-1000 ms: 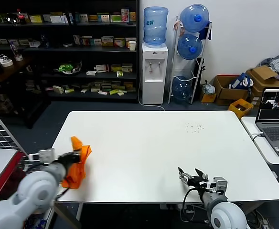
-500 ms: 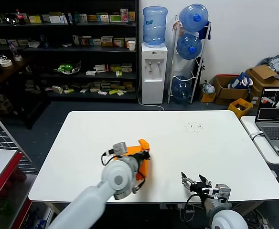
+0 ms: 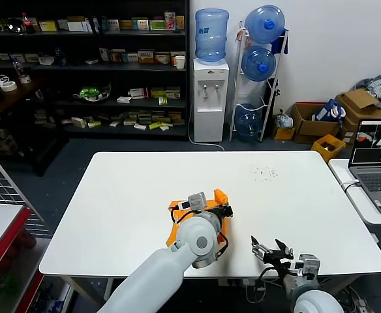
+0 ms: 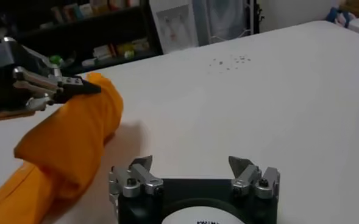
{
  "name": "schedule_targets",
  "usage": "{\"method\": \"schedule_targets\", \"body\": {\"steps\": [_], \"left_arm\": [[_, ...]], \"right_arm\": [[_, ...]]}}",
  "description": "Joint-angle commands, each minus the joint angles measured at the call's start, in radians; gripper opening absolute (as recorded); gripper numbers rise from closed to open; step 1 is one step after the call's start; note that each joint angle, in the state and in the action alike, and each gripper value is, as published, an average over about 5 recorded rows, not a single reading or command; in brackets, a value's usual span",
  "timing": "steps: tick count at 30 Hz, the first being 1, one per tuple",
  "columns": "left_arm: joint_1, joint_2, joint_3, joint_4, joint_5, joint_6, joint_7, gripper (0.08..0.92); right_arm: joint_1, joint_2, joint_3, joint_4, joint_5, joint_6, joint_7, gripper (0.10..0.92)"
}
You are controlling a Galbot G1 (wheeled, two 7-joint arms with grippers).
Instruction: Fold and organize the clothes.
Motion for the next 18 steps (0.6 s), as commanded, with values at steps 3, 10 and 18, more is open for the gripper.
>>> {"method": "schedule_targets", "body": {"steps": [3, 10, 18], "left_arm": [[0.212, 0.141, -0.135, -0.22, 0.282, -0.052, 0.265, 0.333], [0.685, 0.306, -0.504, -0.355, 0.681, -0.403, 0.721, 0.541], [1.017, 0.198, -0.775, -0.29, 0.901, -0.805, 0.984, 0.754]], "right_arm": [[-0.274, -0.167, 0.231, 0.202, -0.098, 0.165, -0.258, 0.823], [-0.214, -0.089, 0.277, 0.119, -0.145, 0.372, -0.351, 0.823], [-0.173, 0.064, 0.215, -0.036, -0.331, 0.535, -0.417, 0.823]]}}
